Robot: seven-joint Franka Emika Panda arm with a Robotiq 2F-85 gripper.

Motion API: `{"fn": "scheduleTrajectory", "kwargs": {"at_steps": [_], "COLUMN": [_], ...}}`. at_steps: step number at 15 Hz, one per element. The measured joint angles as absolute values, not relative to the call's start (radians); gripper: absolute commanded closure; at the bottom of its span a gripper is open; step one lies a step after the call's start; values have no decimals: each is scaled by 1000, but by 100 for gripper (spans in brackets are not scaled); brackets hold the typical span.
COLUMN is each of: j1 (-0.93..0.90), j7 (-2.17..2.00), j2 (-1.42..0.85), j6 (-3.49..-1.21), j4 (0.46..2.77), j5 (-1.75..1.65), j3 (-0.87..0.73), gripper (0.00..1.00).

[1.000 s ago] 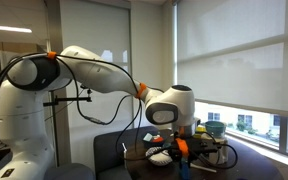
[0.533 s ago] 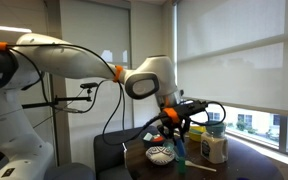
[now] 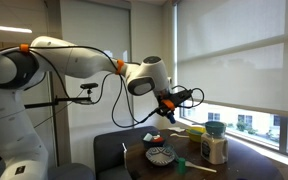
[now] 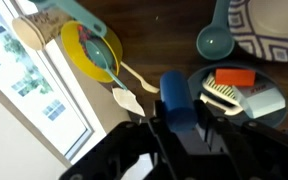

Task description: Put the blue object inside the bowl

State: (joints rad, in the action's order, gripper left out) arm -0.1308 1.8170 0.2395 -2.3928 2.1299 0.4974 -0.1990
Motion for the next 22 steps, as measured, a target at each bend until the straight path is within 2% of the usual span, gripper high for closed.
{"fn": "scheduleTrajectory", "kwargs": {"at_steps": [2,3,11,15,16,18,21,22], "j1": [-166,-171,-160,-127,-116,-100,-84,-79], "j7": [1912,1932,2056,2047,2046,2040,2033,2033], "j2": [195,179,123,73,62,41,18,16], "j6": [-2385,-2383,-2253,-2186,-2173,-2158,-2154,-2154], "j4": [2098,2087,2075,2071,2070,2064,2047,2039], "j5": [604,623,825,816,813,812,813,813], "j3": [-199,-199,-128,-95,-89,-78,-62,-59], "gripper": [66,91,91,90,41,34,12,31]}}
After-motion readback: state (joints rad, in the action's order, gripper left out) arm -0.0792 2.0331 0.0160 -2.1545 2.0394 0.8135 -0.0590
